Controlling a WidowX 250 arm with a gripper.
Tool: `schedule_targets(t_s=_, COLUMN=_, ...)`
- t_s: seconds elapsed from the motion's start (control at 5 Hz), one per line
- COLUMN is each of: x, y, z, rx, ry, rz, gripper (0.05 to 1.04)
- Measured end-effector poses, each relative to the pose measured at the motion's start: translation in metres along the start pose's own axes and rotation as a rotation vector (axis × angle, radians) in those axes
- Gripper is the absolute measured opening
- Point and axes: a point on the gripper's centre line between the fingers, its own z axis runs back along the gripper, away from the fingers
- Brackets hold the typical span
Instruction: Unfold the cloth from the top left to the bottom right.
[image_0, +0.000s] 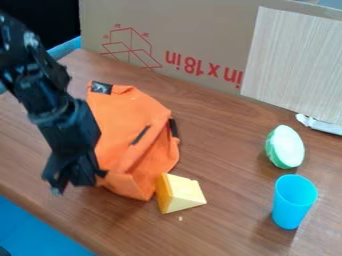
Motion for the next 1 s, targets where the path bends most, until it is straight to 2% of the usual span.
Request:
schedule_targets(t_s=0.2, x=0.006, y=-0.015, z=-0.008, rx=0.09, ry=-0.033, rz=0.179, gripper=0.085)
schedule_targets(t_s=0.4, x=-0.005, y=-0.016, z=0.001, rx=0.127, ry=-0.047, rz=0.275, gripper=0.105)
schedule_targets(t_s=0.6, x=-0.008, y=-0.017, z=-0.002, rx=0.108, ry=-0.031, rz=0.32, gripper=0.283)
schedule_targets(t_s=1.0, x=-0.003, y=-0.01, z=0.012, rx=0.062, ry=-0.019, rz=0.315, gripper=0.862)
